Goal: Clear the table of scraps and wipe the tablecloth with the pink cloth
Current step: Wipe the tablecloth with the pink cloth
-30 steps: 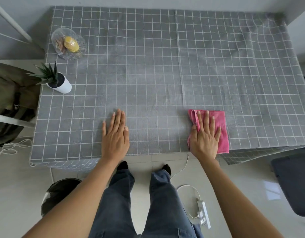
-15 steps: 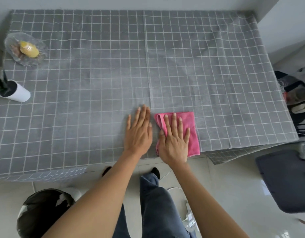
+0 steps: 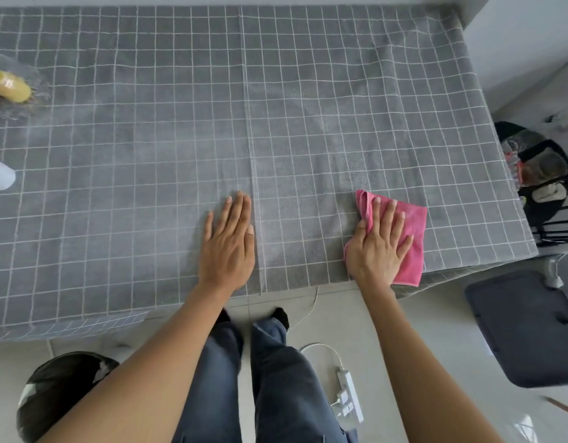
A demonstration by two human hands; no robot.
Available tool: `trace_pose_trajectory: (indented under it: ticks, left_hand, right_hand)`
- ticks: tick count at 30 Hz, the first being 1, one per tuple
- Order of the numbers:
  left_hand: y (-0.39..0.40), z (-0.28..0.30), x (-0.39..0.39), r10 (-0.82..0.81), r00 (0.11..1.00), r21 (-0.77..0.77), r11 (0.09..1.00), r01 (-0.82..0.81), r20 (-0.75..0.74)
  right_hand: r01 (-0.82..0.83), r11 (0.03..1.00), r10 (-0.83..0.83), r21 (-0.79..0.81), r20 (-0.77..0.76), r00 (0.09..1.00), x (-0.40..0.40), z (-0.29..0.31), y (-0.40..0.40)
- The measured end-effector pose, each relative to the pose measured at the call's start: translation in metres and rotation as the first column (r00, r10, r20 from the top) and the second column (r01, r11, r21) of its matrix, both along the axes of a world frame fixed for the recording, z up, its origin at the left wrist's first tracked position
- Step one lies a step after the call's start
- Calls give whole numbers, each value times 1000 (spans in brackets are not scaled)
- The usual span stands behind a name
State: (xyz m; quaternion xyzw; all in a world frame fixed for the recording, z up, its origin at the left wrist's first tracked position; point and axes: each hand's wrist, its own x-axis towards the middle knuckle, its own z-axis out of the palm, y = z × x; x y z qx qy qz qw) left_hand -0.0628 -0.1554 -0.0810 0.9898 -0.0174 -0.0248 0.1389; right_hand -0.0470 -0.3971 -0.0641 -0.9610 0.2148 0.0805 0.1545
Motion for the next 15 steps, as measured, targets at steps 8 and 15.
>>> trace_pose_trajectory:
  ticks: [8,15]
  left_hand:
    - [-1,1,1,0,1000,-13,1000,0,-7]
    - [2,-1,0,-7,1000,2,1000,7,-24]
  right_hand:
    - [-467,880,467,88,25,884,-32,4,94]
    - [-214,977,214,-7,-7,977,-2,0,29]
